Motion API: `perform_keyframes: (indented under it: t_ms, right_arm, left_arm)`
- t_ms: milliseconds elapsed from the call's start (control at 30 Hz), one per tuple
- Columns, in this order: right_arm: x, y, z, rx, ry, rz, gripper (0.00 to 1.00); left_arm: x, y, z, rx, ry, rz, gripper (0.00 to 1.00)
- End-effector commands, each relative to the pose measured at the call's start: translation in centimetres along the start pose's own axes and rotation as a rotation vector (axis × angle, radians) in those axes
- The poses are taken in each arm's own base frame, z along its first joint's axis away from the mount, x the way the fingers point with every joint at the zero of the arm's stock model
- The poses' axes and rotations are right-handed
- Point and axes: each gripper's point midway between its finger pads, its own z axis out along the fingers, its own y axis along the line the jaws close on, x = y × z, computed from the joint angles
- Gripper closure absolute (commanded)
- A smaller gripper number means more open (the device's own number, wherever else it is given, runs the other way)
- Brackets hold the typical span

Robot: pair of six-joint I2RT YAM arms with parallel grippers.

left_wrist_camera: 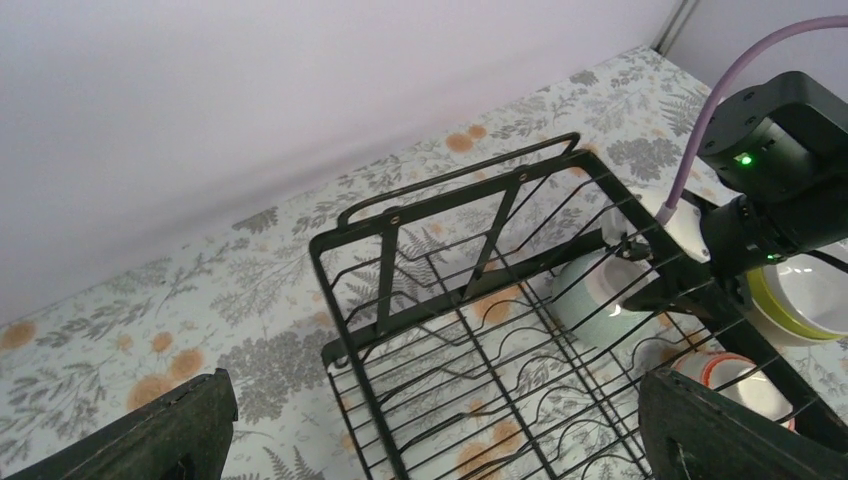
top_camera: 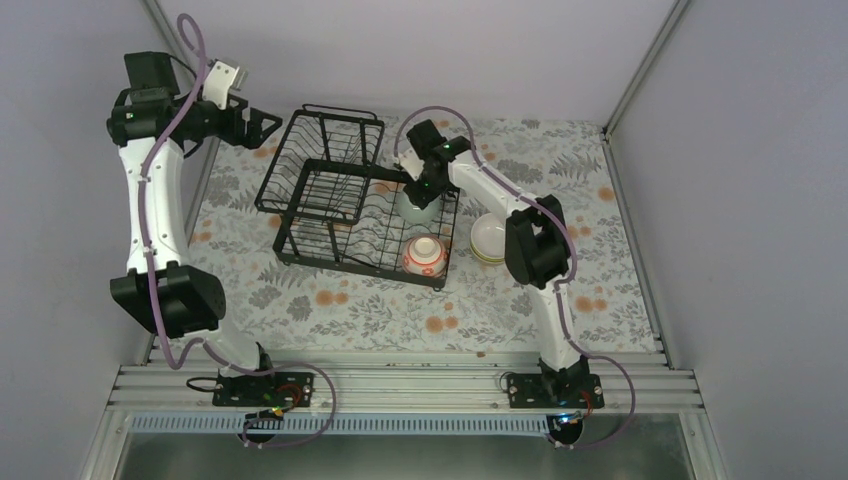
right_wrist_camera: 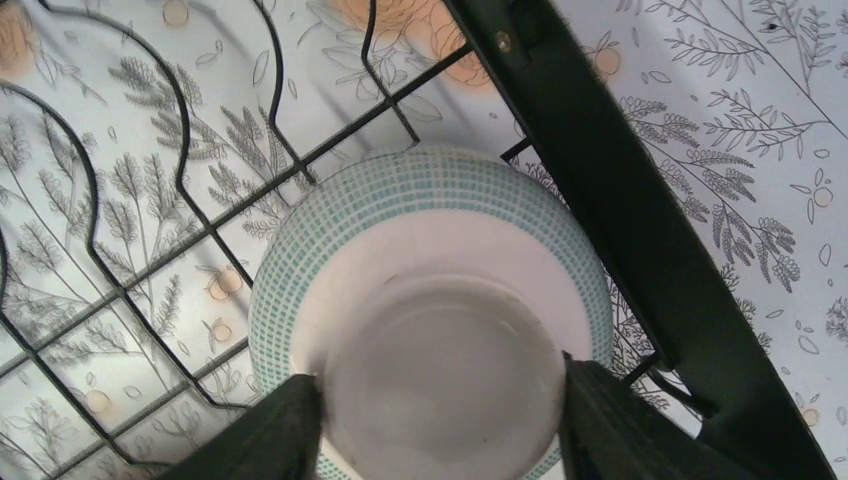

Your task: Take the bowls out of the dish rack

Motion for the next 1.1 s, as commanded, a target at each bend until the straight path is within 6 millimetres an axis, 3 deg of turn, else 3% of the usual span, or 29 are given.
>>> perform_keyframes:
  t_ms: [0, 333, 567, 900, 1067]
  right_arm:
    - [-0.3, -0.1, 0.6, 0.024, 0.01, 0.015, 0.51]
    - [-0.9, -0.5, 0.6, 0.043, -0.006, 0.011, 0.4]
    - [-1.3, -0.3, 0.9, 0.033, -0.015, 0.003, 0.39]
    - [-1.2, -0.7, 0.3, 0.059, -0.02, 0.007, 0.69]
    - [-0.8, -1.2, -2.0, 0.086, -0.048, 0.014, 0.74]
  left_arm:
    - [-2.1, -2.4, -0.8, 0.022, -0.058, 0.062, 0.0]
    - [-1.6, -4.9, 0.7, 0.08, -0.035, 0.078, 0.0]
    - [-1.1, -5.9, 1.4, 0.104, -0.019, 0.083, 0.0]
    - [-2.8, -8.5, 1.2, 0.149, -0.039, 0.138, 0.0]
    - [-3.7, -10.3, 1.6, 0.18, -0.038, 0.162, 0.0]
